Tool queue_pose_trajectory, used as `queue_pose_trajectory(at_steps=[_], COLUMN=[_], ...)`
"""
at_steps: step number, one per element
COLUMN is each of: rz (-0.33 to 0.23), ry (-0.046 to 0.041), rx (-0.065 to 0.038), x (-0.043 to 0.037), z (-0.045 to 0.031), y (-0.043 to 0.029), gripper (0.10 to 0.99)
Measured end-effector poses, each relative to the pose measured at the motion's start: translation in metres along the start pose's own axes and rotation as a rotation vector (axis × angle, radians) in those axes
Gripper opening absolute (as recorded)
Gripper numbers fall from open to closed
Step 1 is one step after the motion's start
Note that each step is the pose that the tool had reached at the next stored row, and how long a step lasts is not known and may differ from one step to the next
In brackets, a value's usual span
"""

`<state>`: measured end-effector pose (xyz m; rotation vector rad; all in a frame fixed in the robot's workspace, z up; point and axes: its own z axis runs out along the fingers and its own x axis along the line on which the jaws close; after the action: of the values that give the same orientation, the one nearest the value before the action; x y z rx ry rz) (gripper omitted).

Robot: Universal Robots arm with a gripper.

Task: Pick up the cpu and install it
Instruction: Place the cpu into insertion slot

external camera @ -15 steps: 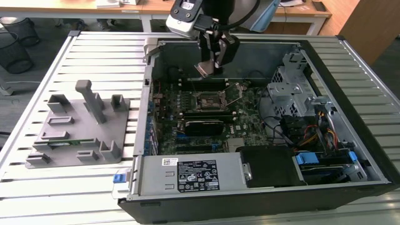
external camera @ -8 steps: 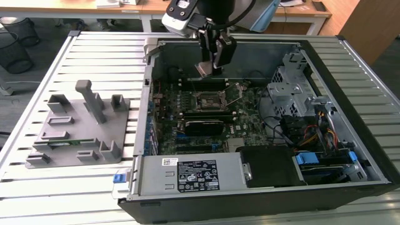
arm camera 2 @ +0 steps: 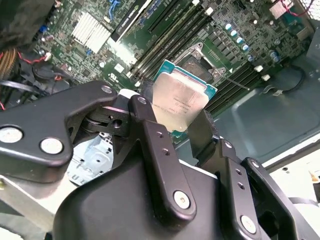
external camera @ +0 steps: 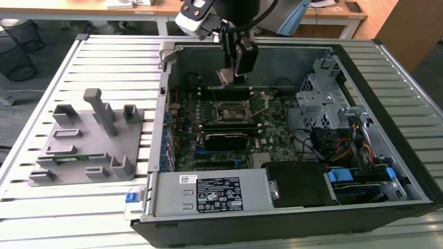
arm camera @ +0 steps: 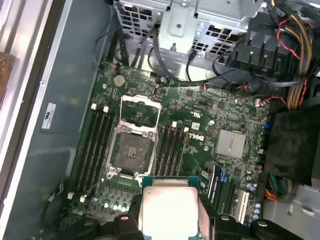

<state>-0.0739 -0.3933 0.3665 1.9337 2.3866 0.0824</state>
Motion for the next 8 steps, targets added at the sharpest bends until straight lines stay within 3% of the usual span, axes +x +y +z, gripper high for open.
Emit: queue_pose_trajectory(at_steps=[5, 8], rz=[0.06, 0.069], ry=[-0.0053, -0.0045], rx=[0.001, 0.001], x=[0.0005, 0.0011], z=[0.0005, 0.0017], y=[0.0002, 0.0012], gripper=[0.525, 0.525])
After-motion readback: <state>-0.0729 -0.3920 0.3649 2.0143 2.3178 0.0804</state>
